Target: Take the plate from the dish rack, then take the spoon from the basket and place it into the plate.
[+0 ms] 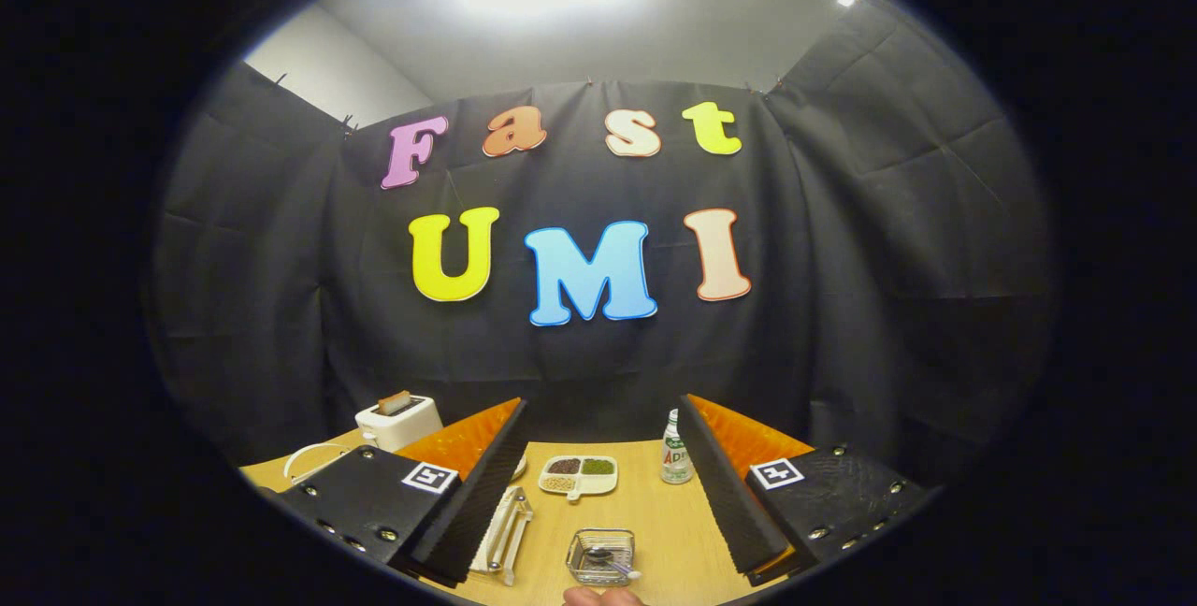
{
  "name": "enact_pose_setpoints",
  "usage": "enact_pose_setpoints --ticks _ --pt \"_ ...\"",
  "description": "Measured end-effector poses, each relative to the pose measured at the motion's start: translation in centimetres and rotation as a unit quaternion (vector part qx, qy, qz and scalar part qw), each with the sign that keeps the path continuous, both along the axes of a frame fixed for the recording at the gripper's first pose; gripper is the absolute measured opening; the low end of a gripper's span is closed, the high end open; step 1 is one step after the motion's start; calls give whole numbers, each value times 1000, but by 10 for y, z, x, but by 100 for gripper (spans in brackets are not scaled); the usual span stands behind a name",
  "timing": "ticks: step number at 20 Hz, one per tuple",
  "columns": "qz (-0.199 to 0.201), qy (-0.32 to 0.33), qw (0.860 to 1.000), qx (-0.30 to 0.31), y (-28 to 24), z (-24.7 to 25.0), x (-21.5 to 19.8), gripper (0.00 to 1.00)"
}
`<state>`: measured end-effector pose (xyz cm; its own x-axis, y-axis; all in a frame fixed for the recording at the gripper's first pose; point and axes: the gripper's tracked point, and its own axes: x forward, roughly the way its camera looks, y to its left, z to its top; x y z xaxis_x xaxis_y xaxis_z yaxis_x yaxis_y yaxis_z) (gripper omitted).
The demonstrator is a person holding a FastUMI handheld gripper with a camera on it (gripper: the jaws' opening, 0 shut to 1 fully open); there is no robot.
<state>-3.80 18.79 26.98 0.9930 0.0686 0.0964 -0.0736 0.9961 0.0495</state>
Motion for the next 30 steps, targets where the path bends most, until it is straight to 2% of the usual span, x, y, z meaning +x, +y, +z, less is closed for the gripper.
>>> enact_pose_setpoints --ticks 4,8,12,18,22,25,27,28,30 --pt "41 22 999 6 55 1 15 98" --pt "61 99 993 23 101 -28 38 98" --pt "74 194 978 16 139 -67 59 98" --pt "51 281 958 -4 168 -110 85 98" --pt "45 357 933 1 188 -141 96 94" --pt "15 407 913 4 188 -161 99 93" --pt "-2 424 906 -4 187 -169 104 83" --pt "-12 427 904 -16 186 -174 105 83" --pt "-25 436 899 -26 190 -178 107 73"
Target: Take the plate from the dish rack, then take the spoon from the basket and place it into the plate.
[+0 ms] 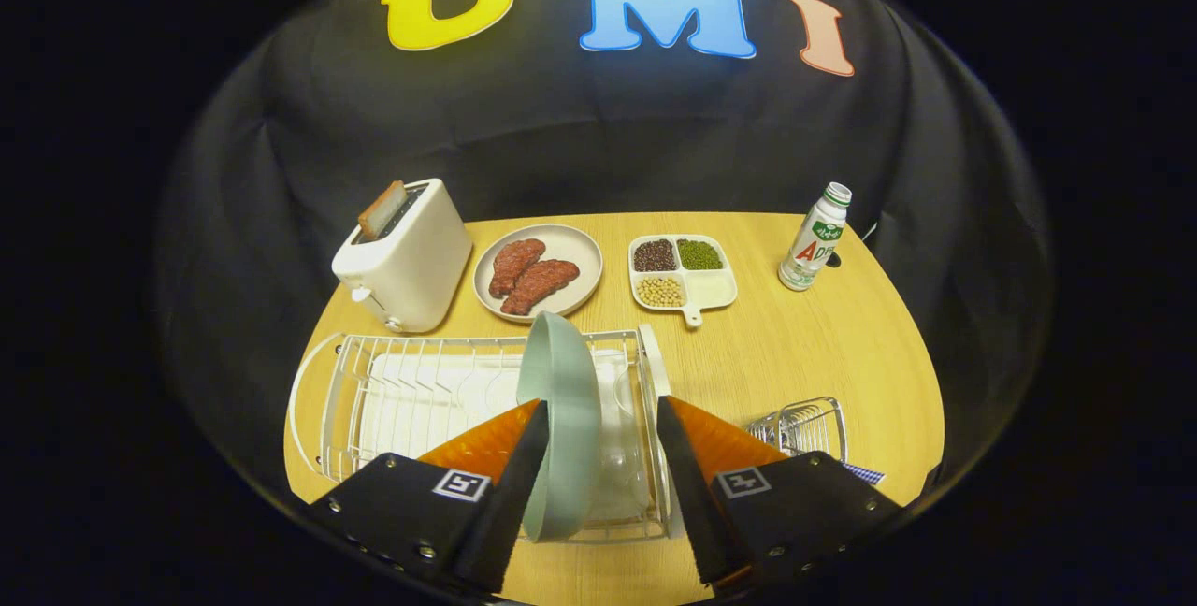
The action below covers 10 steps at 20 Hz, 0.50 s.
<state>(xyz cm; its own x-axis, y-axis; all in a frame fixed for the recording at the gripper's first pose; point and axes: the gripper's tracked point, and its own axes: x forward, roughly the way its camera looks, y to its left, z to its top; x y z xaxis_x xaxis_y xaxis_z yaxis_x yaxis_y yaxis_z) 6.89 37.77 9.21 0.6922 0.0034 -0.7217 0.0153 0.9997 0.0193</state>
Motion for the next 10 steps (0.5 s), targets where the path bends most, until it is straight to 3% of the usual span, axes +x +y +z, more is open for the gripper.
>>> enact_pose_setpoints --ticks 2,4,5,8,10 --pt "-14 15 1000 -10 2 -8 1 37" --pt "-36 24 998 -35 -1 -11 4 24" --pt "-41 29 997 -51 -6 -12 5 24" --pt "-44 27 995 -89 -9 -10 4 9" --pt "-60 28 992 -107 -9 -4 3 9"
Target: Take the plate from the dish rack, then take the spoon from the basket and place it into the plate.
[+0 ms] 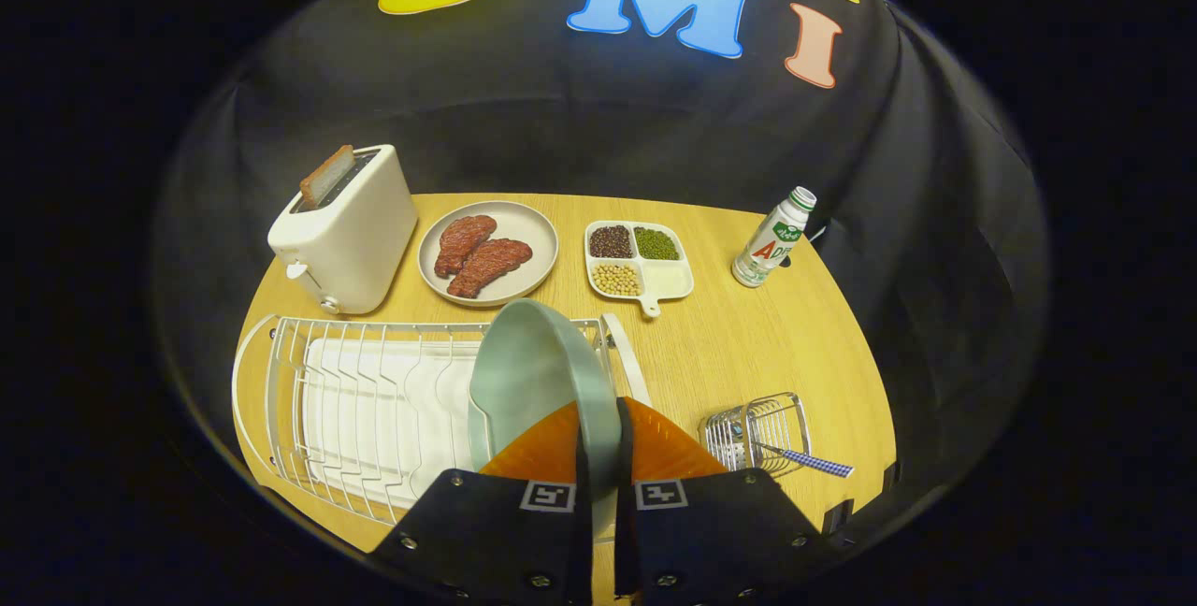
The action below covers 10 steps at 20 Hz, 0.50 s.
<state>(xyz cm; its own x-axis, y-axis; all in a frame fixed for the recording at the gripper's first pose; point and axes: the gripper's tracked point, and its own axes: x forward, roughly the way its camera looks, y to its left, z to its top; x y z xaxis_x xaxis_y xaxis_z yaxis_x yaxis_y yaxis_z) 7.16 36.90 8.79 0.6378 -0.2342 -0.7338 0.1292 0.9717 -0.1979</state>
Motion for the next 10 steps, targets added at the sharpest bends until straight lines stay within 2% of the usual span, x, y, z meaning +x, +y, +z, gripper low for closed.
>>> enact_pose_setpoints --ticks 5,10 --pt "-5 -17 996 -91 17 28 8 9" --pt "-16 -31 993 -109 7 43 14 9"
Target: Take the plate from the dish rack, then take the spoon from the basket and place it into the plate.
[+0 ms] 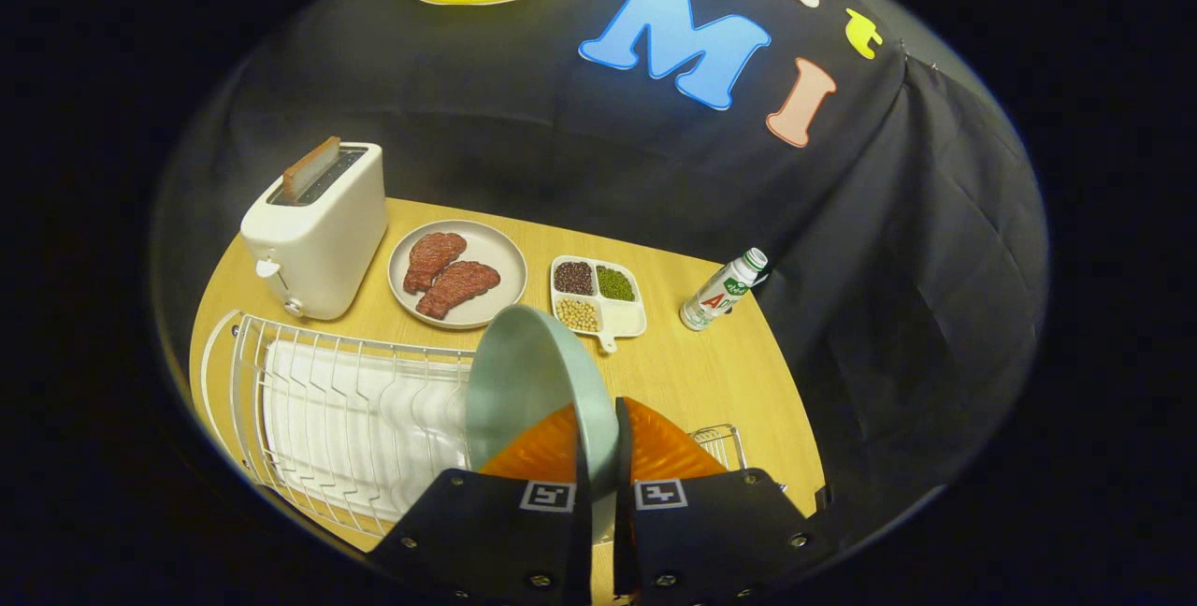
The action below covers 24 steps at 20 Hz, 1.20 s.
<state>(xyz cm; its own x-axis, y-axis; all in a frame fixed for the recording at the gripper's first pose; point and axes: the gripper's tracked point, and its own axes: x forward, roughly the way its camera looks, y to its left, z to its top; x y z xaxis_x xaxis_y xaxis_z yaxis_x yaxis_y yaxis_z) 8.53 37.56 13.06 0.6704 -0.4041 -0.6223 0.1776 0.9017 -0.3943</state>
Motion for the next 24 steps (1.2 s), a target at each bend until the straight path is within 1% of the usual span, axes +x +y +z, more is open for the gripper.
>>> enact_pose_setpoints --ticks 4,7,10,12,16,19,21,24 --pt "-10 -4 999 38 -13 10 -3 9" --pt "4 -21 997 79 -20 24 -8 9" --pt "-1 -21 992 125 -39 32 -26 9" --pt "5 -13 988 152 -49 36 -39 9" --pt "11 10 982 187 -81 38 -72 9" --pt "18 20 976 215 -102 44 -95 9" --pt "24 29 969 243 -110 43 -108 9" --pt "51 40 957 284 -117 36 -126 9"
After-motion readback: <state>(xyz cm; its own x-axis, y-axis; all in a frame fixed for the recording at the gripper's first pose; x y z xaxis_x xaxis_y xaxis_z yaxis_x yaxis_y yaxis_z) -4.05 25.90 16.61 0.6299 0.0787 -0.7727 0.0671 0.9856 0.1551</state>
